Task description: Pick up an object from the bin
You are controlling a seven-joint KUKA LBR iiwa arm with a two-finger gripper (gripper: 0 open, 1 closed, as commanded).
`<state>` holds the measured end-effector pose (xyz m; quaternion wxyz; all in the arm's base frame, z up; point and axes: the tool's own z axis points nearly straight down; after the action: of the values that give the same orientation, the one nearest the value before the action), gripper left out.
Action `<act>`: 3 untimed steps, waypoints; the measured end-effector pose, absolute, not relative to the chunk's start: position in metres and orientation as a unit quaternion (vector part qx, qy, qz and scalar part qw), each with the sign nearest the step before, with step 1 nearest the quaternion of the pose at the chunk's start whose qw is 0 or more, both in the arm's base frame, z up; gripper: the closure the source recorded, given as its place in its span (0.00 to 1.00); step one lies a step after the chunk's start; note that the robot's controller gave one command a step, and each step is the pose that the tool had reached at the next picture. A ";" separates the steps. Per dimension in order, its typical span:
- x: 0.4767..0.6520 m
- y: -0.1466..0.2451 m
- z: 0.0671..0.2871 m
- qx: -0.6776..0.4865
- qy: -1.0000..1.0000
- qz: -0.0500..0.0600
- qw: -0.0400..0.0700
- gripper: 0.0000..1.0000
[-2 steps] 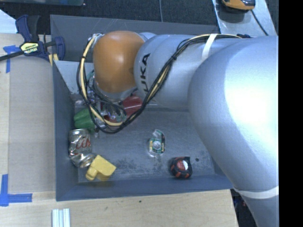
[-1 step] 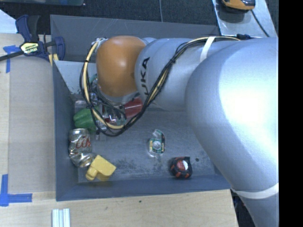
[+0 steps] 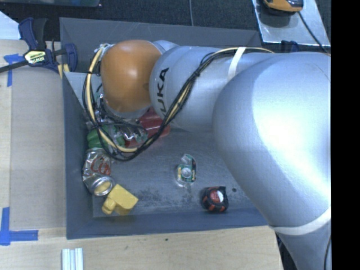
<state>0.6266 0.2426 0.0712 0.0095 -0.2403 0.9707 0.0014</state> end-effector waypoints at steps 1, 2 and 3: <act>0.614 0.242 0.071 -0.294 0.956 0.001 0.008 1.00; 0.614 0.242 0.071 -0.293 0.956 0.001 0.008 1.00; 0.614 0.242 0.078 -0.293 0.956 0.001 0.009 1.00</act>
Offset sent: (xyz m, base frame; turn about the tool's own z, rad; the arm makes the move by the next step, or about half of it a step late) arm 0.0000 0.0000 0.0000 0.0000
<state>0.6141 0.2425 0.0779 0.0094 -0.2926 0.9562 0.0011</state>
